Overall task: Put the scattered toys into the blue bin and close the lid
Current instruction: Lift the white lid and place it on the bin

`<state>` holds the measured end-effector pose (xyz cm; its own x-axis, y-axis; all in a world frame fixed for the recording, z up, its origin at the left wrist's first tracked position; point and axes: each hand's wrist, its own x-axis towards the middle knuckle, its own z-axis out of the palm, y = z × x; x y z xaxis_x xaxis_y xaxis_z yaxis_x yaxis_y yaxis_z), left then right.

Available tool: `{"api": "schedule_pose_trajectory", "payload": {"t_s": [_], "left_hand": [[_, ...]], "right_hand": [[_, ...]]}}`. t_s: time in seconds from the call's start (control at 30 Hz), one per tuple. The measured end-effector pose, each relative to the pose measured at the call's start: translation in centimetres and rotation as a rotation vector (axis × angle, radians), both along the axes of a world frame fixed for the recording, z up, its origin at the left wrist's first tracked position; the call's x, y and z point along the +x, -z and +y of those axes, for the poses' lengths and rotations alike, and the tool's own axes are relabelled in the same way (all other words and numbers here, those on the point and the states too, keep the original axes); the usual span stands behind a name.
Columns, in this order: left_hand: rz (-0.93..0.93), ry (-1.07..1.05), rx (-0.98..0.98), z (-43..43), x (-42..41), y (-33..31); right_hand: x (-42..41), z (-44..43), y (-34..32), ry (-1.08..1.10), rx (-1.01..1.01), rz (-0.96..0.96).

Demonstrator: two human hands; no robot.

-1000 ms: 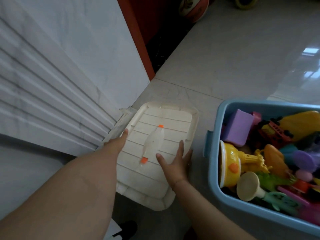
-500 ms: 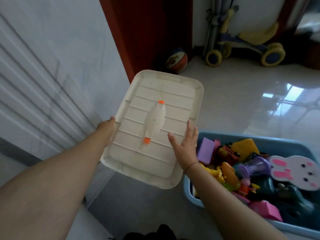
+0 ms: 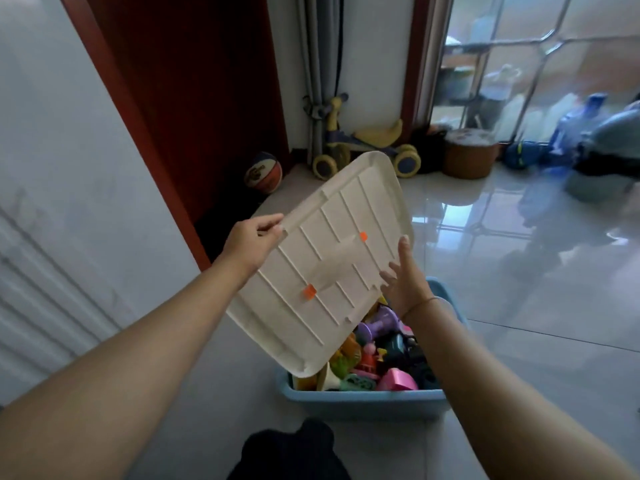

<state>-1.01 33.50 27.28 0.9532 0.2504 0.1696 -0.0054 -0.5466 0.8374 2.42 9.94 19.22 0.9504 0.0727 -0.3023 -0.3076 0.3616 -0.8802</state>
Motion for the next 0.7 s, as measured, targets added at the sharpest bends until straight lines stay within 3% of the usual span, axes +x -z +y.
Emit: {"api": "schedule_pose_trajectory", "payload": {"t_s": [0.23, 0.37, 0.7], "left_hand": [[0.056, 0.163, -0.099, -3.7, -0.1, -1.7], [0.100, 0.241, -0.146, -5.1, -2.4, -2.7], [0.141, 0.468, 0.186, -7.7, -9.4, -3.7]], "right_hand": [[0.1, -5.2, -6.0, 0.078, 0.045, -0.008], [0.4, -8.3, -9.3, 0.123, 0.071, 0.079], [-0.7, -11.7, -10.0, 0.088, 0.150, 0.373]]}}
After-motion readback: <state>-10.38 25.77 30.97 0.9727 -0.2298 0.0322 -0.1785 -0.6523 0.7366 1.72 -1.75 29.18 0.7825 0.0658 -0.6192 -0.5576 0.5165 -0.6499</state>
